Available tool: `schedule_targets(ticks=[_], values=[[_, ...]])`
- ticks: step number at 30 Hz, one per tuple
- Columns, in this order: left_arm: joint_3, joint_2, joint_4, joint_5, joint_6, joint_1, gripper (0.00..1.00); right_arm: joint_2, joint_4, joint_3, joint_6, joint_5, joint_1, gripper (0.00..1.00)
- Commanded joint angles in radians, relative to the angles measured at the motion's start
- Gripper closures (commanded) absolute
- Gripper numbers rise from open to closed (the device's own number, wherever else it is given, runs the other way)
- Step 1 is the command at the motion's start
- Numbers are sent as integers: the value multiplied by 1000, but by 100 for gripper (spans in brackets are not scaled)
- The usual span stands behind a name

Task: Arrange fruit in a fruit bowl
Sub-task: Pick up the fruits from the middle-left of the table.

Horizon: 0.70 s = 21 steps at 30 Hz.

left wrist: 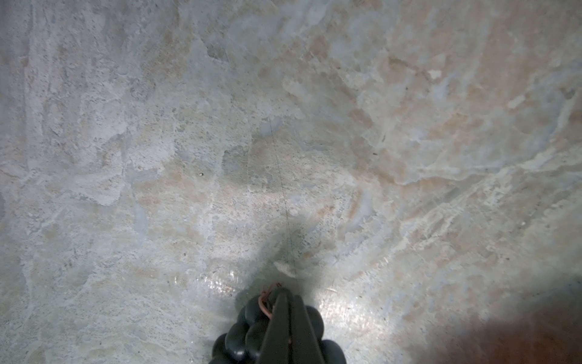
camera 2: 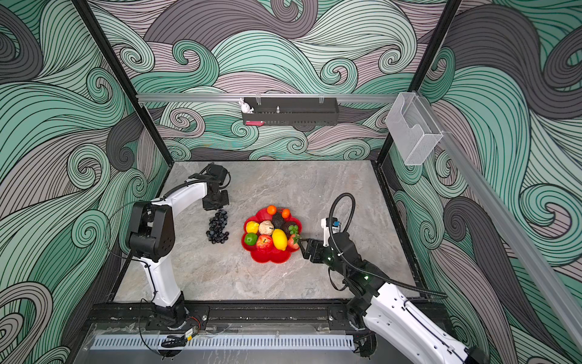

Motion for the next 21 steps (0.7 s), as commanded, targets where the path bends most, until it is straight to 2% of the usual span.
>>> schedule_targets(ticks=[1,7,15,21], values=[[2,2,-18,7,-10,8,100,-5,-1,-4,0,3,-6,22],[-54,-74,29,21,-20,9,100,-1,-3,1,-4,2,-6,22],[-308,-400,238,81,-65,2,100,12,4,9,-6,3,-6,22],[-414,-567,252,114,-84,-14,100,34,14,20,-9,0,-6,22]])
